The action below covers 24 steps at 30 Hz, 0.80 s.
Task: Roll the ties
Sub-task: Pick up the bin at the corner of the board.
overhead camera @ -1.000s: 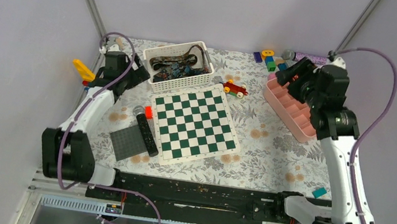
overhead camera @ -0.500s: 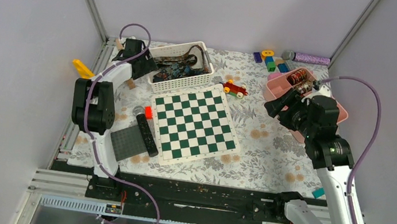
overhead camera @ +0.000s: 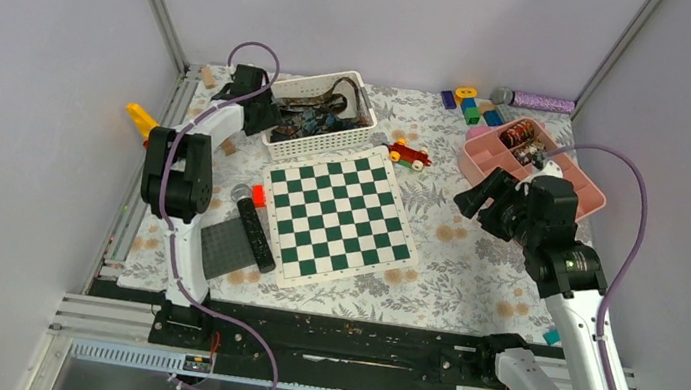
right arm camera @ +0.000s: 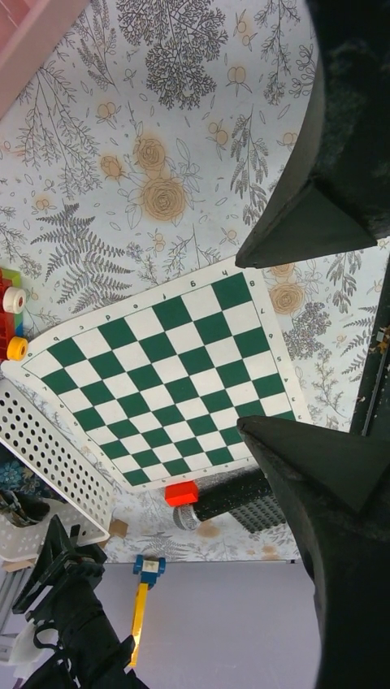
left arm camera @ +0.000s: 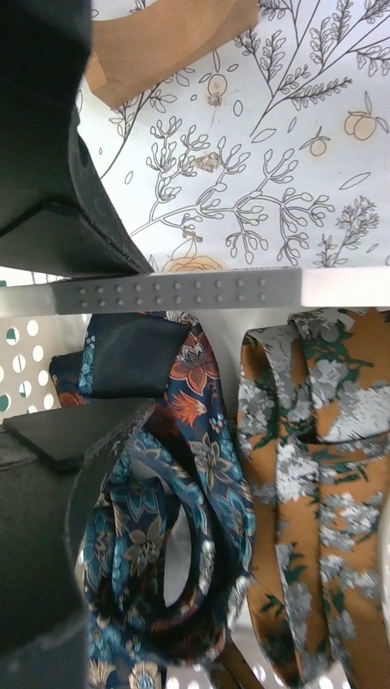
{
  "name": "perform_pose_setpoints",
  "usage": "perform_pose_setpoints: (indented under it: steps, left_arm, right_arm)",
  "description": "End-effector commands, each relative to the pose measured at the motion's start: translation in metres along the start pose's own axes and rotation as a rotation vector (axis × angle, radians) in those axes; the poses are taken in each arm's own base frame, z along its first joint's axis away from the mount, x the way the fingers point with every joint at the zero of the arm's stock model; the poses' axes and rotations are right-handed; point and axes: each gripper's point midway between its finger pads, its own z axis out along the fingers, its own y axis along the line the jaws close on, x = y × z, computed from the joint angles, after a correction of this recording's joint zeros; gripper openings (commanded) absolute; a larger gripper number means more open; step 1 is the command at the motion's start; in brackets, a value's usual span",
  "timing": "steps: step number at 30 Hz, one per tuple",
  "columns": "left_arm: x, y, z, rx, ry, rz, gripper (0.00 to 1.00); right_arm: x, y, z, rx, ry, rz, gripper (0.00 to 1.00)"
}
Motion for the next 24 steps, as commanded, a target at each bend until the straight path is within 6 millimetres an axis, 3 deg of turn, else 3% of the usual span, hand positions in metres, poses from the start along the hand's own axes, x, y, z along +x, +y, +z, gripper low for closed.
perform_pose_setpoints:
  steps: [1, 4, 8, 12, 17, 21, 24]
  left_arm:
    - [-0.008, -0.007, 0.001, 0.015, -0.012, 0.022, 0.48]
    - [-0.008, -0.008, 0.001, 0.020, -0.012, 0.032, 0.32]
    - [-0.013, -0.014, -0.003, 0.035, -0.025, 0.049, 0.21]
    - [-0.022, -0.021, -0.009, 0.052, -0.047, 0.062, 0.02]
    - [-0.036, -0.040, -0.033, 0.126, -0.074, 0.066, 0.00]
    - [-0.050, -0.060, -0.068, 0.201, -0.114, 0.070, 0.00]
    - [-0.050, -0.071, -0.097, 0.237, -0.140, 0.075, 0.00]
  right_arm:
    - [0.004, 0.003, 0.000, -0.023, 0.015, -0.026, 0.74]
    - [0.007, 0.002, 0.002, -0.026, 0.019, -0.023, 0.74]
    - [0.009, -0.003, 0.002, -0.014, 0.015, -0.025, 0.74]
    - [0.011, -0.003, 0.001, -0.016, 0.014, -0.023, 0.74]
    - [0.008, -0.001, -0.003, -0.021, 0.004, -0.023, 0.74]
    - [0.002, 0.002, -0.010, -0.020, -0.011, -0.045, 0.74]
    - [-0.005, 0.007, -0.017, -0.034, -0.033, -0.067, 0.75]
